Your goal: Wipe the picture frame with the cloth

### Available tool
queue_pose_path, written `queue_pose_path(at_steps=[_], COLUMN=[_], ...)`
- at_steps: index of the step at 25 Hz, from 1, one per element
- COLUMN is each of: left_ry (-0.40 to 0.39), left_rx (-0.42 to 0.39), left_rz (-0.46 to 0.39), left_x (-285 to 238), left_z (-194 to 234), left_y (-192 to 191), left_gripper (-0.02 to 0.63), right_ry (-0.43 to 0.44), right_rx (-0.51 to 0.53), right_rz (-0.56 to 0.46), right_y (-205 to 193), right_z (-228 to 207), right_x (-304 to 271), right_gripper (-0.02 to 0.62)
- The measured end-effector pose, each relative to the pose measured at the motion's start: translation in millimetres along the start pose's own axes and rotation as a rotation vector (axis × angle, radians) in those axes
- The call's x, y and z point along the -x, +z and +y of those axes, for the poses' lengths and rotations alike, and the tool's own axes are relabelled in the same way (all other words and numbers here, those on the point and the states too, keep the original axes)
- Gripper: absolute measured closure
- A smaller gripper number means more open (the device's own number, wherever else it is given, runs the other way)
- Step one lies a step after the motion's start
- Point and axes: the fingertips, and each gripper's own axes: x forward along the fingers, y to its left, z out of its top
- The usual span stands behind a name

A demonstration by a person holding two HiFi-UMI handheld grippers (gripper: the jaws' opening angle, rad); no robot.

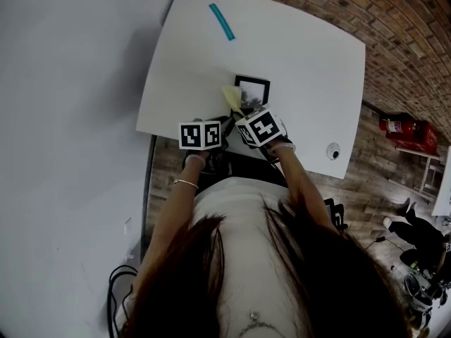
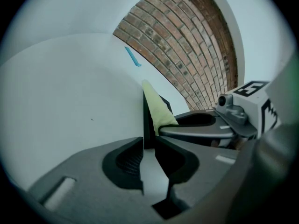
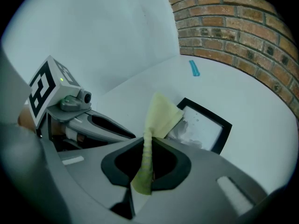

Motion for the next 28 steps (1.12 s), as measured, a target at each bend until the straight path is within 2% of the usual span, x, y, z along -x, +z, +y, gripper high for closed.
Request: queue_pose_path(at_steps=[28], left_ry=[-0.019], left_rx=[0.016], left_rz=[0.017], left_x=[0.0], left_z=[-1.0], left_y=[-0.3], left_gripper=[0.528], right_ry=[0.016], right_rx=[-0.016], right_rz=[-0.012], right_y=[17.4], right_z=[-8.8], right_x=[-7.8], right_gripper=[0.561])
